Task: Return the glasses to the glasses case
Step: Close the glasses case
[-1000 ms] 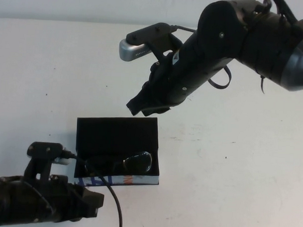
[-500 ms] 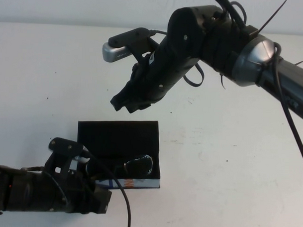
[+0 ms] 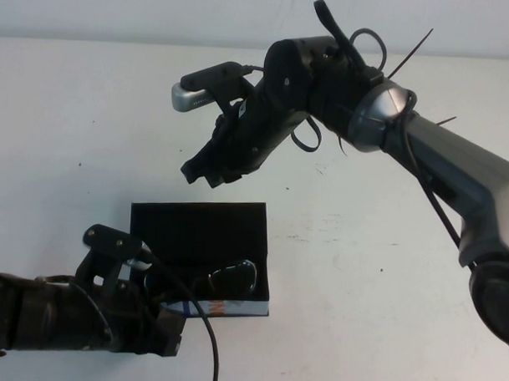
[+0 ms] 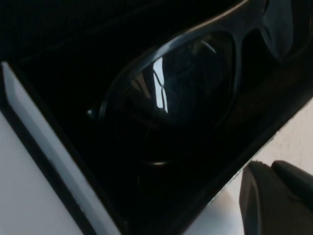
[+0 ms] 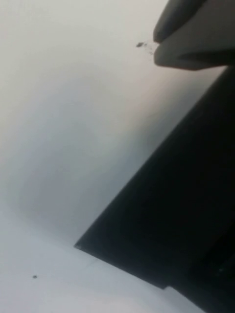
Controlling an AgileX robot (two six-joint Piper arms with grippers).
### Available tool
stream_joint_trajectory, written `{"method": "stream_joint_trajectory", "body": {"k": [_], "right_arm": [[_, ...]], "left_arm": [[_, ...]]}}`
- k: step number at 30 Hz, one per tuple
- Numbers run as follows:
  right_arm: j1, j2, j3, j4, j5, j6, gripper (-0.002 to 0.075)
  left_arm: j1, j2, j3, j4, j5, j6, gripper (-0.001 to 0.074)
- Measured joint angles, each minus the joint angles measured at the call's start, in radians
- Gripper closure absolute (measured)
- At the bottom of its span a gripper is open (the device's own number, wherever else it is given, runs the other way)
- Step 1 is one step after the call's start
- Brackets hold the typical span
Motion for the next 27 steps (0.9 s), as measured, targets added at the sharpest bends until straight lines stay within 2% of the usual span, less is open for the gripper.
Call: {"method": "stream_joint_trajectory", "body": {"k": [10, 27], "right_arm": [[0.0, 0.122, -0.117, 0.038, 0.01, 0.0, 0.0737], [-0.004, 0.131, -0.132, 0.064, 0.154, 0.0, 0.0738]], "left_arm": [[0.0, 0.002, 0.0, 0.0, -0.008, 0.004, 0.0736], [-0.001, 0.002, 0.0, 0.005, -0.008, 0.004, 0.0736]]}}
